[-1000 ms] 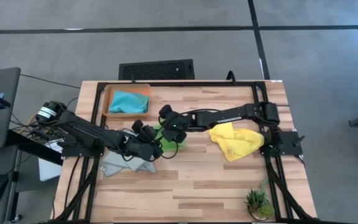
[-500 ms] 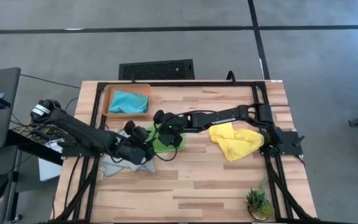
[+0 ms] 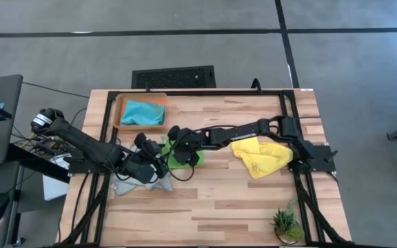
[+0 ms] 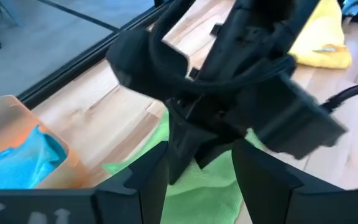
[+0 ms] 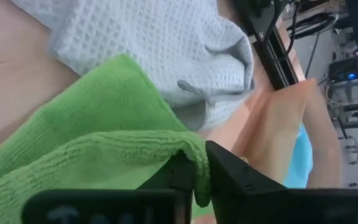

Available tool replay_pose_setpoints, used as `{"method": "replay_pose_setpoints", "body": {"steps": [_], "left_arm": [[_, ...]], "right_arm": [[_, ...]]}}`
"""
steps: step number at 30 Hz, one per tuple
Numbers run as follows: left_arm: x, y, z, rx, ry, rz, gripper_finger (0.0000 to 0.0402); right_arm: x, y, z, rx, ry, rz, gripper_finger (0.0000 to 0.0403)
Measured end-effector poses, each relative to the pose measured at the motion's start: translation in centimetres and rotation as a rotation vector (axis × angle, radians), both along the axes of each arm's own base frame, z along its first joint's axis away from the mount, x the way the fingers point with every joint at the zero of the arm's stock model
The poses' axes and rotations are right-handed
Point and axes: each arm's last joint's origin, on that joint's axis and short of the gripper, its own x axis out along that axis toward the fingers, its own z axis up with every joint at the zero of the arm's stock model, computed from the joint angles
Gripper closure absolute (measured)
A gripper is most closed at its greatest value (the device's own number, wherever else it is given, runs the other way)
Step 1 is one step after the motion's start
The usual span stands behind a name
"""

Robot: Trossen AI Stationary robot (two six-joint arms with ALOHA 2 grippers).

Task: Fold microfiber towels
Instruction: Fold the green microfiber cloth, then put the green microfiber cloth into the orange bin

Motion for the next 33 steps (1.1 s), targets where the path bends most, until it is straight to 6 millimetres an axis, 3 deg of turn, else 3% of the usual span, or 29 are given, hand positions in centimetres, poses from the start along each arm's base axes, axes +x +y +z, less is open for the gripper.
{"method": "replay_pose_setpoints", "body": {"steps": [5,10,15,22,28,33], "left_arm": [[0.0,0.0,0.0,0.003,0.004,0.001,0.0233],[-0.1,0.0,-0.1,0.005,0.009,0.0,0.0233],[-0.1,0.1,-0.1,0.01,0.022,0.001,0.0233],[-0.2,0.1,-0.1,0.011,0.024,0.001,0.0233],[-0.3,0.2,-0.3,0.02,0.044,0.002,0.0233],[-0.3,0.2,-0.3,0.026,0.051,-0.002,0.0233]], "right_arm": [[0.0,0.8,0.1,0.006,-0.009,0.005,0.0289],[0.0,1.3,0.1,-0.001,-0.009,0.008,0.0214],[0.0,1.4,0.1,-0.091,-0.01,-0.13,0.0155],[-1.5,0.0,1.7,0.119,0.06,-0.296,0.0143],[-4.9,-2.0,3.8,0.317,0.313,-0.295,0.0143],[-7.5,-2.3,2.0,0.326,0.521,-0.303,0.0143]]}}
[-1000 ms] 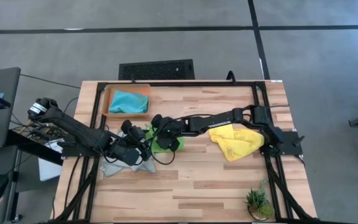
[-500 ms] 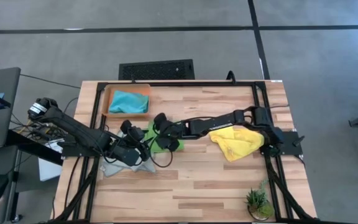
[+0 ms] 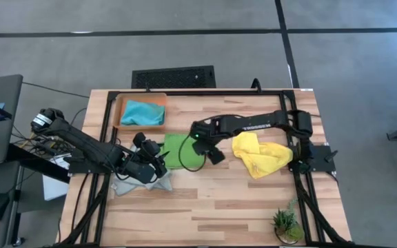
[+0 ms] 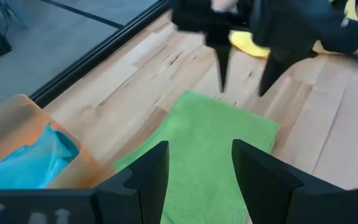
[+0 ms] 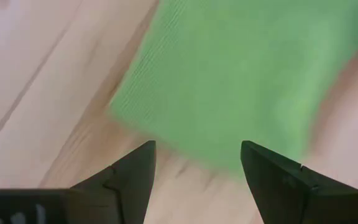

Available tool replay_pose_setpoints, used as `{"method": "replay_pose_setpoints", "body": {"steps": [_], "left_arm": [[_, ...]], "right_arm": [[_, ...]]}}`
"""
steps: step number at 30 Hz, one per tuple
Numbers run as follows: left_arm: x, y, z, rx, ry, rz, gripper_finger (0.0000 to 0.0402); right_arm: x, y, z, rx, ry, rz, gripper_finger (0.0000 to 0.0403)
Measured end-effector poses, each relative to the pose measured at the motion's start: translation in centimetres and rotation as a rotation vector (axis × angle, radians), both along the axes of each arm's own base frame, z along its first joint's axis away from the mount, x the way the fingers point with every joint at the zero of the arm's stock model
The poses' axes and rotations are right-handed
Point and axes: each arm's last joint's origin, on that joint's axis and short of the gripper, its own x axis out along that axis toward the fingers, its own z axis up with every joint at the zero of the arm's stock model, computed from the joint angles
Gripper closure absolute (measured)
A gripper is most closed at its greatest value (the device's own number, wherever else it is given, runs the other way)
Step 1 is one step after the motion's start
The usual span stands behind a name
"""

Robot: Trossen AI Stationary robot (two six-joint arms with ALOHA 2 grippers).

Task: Fold microfiber towels
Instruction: Put the green microfiber cloth into the orange bin

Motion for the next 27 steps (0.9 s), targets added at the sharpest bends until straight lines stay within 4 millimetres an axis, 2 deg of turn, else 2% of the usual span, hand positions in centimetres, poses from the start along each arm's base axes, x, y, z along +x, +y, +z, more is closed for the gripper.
{"method": "replay_pose_setpoints", "body": {"steps": [5,9,18,27], "left_arm": [[-0.2,0.1,-0.2,0.014,0.032,0.002,0.0233],[-0.3,0.2,-0.3,0.014,0.037,0.005,0.0233],[-0.4,0.2,-0.4,-0.005,0.027,0.024,0.0233],[-0.4,0.2,-0.4,-0.014,0.018,0.032,0.0233]], "right_arm": [[-1.3,0.7,-2.1,-0.048,0.089,0.025,0.0143],[-0.9,1.4,-2.6,-0.14,0.019,0.048,0.0143],[-0.7,2.7,-3.6,-0.183,-0.051,0.17,0.0143],[-0.9,2.7,-4.6,-0.212,-0.092,0.223,0.0143]]}}
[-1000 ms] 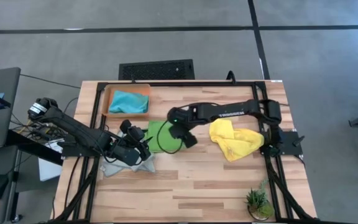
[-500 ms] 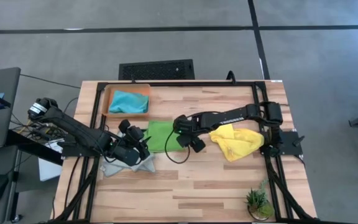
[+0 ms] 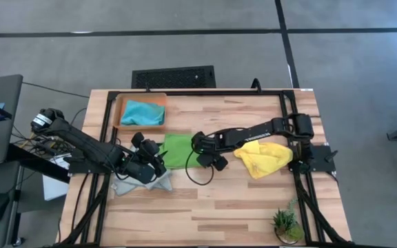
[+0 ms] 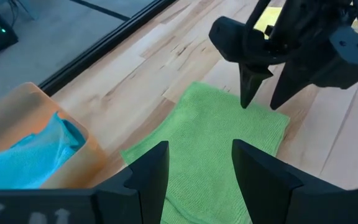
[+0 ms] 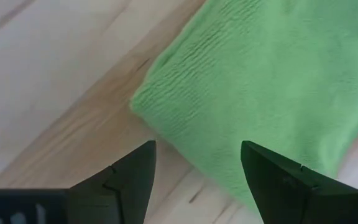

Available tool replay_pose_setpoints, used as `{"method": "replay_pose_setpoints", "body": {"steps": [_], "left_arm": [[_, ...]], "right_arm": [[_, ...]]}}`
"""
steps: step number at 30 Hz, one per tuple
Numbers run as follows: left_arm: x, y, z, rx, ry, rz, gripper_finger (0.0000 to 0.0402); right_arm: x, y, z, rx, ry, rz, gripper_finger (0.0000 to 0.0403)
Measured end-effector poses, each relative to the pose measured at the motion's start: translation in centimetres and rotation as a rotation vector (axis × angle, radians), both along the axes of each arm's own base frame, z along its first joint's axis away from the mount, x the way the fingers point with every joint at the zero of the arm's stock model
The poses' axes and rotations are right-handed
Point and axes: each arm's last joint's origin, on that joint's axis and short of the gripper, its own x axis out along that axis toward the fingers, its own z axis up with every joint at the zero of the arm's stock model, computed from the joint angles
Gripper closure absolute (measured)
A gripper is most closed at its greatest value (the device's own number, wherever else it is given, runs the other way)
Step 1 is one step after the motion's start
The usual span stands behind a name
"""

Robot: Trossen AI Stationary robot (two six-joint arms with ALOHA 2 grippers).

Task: Fold microfiber towels
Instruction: Put the green microfiber cloth into the orange bin

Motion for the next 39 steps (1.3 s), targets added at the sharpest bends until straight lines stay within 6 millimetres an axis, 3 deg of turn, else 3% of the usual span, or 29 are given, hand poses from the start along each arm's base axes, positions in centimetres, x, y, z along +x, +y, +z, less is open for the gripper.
{"method": "replay_pose_setpoints", "body": {"steps": [6,13,25,30,39], "left_arm": [[0.0,0.0,0.0,-0.002,-0.002,0.002,0.0233],[0.0,0.0,0.0,-0.007,-0.006,0.006,0.0233],[0.0,0.0,0.0,-0.007,-0.005,0.006,0.0233],[0.0,0.0,0.0,-0.007,-0.005,0.006,0.0233],[0.0,0.0,0.0,-0.007,-0.006,0.006,0.0233]], "right_arm": [[0.1,-0.8,0.1,0.002,-0.011,-0.018,0.0143],[1.2,-1.4,-1.6,0.022,-0.043,-0.021,0.0143],[1.4,-1.5,-1.7,0.037,-0.075,-0.048,0.0149],[1.6,-1.6,-1.8,0.054,-0.094,-0.08,0.0198],[1.6,-2.0,-1.8,0.067,-0.1,-0.12,0.0355]]}}
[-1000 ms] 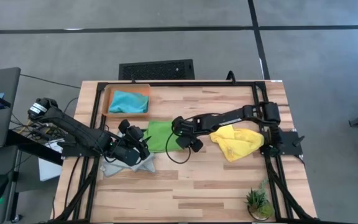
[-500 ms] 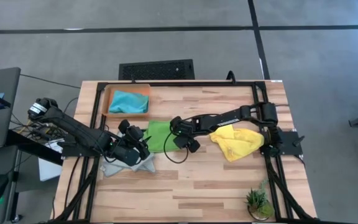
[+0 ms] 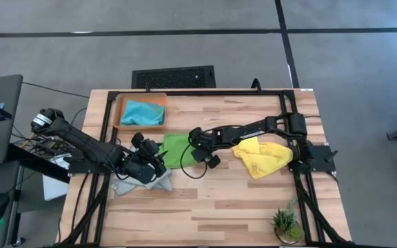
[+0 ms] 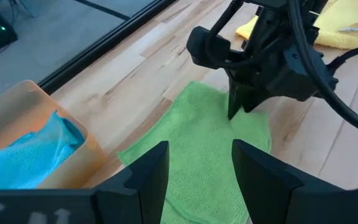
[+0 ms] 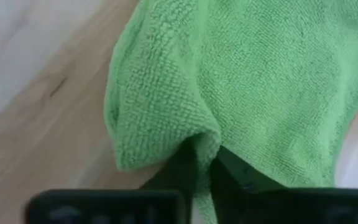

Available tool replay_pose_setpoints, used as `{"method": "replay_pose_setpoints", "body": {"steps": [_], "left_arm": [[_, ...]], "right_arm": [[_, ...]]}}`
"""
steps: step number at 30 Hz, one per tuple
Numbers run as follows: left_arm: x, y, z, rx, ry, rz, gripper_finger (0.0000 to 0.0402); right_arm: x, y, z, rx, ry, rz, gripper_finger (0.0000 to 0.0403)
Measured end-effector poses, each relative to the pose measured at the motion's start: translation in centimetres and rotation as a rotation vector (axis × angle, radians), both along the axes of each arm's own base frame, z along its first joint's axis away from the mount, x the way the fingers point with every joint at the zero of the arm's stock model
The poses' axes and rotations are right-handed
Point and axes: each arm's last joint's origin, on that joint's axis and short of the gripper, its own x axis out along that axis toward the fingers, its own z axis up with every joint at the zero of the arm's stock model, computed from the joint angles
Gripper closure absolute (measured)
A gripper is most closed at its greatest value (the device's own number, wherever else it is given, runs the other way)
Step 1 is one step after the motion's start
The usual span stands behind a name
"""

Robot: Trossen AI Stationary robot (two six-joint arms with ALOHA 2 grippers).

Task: Fold microfiber towels
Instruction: Put the green microfiber cloth into the orange bin

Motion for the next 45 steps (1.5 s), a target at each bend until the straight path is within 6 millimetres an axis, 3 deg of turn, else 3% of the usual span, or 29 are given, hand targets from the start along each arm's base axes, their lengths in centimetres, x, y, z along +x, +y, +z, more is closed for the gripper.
{"method": "replay_pose_setpoints", "body": {"steps": [3,9,30,45], "left_arm": [[0.0,0.0,0.0,0.0,0.0,0.0,0.0233],[0.0,0.0,0.0,0.0,0.0,0.0,0.0233],[-0.4,0.2,-0.1,-0.012,0.017,0.038,0.0233],[-4.9,2.5,1.7,0.035,0.03,0.202,0.0233]], "right_arm": [[0.0,0.0,0.0,0.001,0.0,-0.002,0.039],[0.2,-0.1,0.5,-0.024,-0.029,-0.018,0.0384],[3.6,-2.4,7.4,-0.121,-0.178,-0.115,0.0395],[5.3,-4.5,14.1,-0.208,-0.35,-0.196,0.0398]]}}
